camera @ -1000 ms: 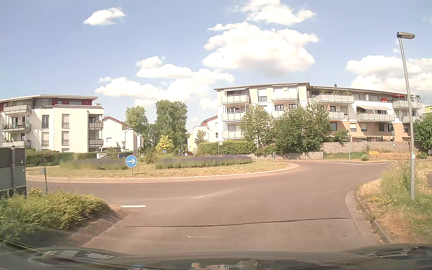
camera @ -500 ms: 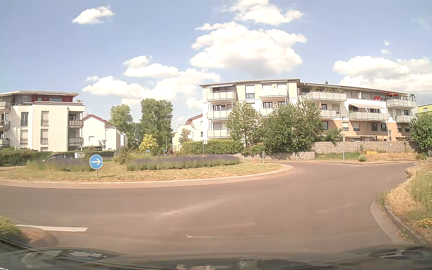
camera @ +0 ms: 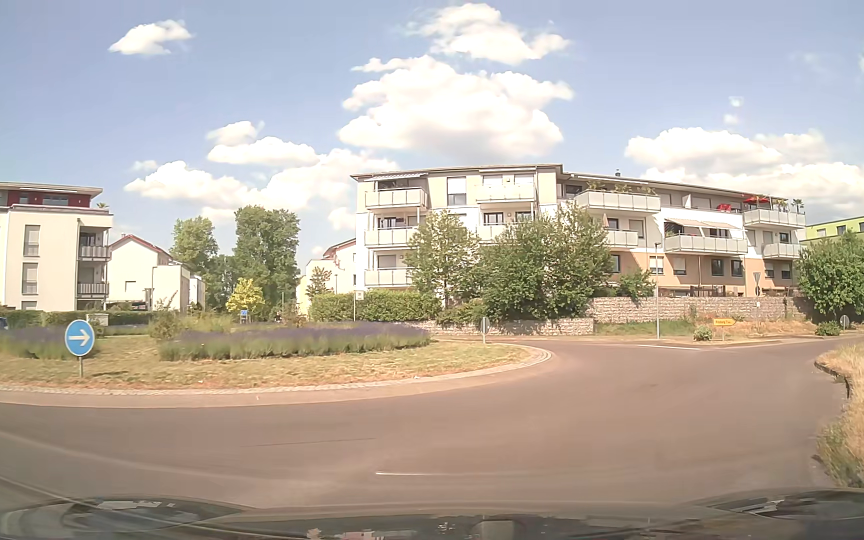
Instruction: Follow the waypoints while adhering to traffic rules and regulations
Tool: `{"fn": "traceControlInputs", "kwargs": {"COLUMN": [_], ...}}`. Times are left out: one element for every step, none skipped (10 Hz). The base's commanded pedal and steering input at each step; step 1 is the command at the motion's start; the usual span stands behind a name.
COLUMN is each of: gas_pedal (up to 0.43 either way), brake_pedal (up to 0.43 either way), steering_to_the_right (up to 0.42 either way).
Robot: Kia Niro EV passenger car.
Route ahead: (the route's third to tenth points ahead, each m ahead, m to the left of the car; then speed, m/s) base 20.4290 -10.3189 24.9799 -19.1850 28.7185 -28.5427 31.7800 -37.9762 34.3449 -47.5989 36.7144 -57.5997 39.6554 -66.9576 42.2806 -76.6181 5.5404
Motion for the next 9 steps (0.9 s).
{"fn": "traceControlInputs", "kwargs": {"gas_pedal": [0.118, 0.13, 0.13, 0.13, 0.13, 0.13, 0.13, 0.13, 0.13], "brake_pedal": [0.0, 0.0, 0.0, 0.0, 0.0, 0.0, 0.0, 0.0, 0.0], "steering_to_the_right": [0.154, 0.164, 0.17, 0.174, 0.176, 0.177, 0.176, 0.176, 0.177]}}
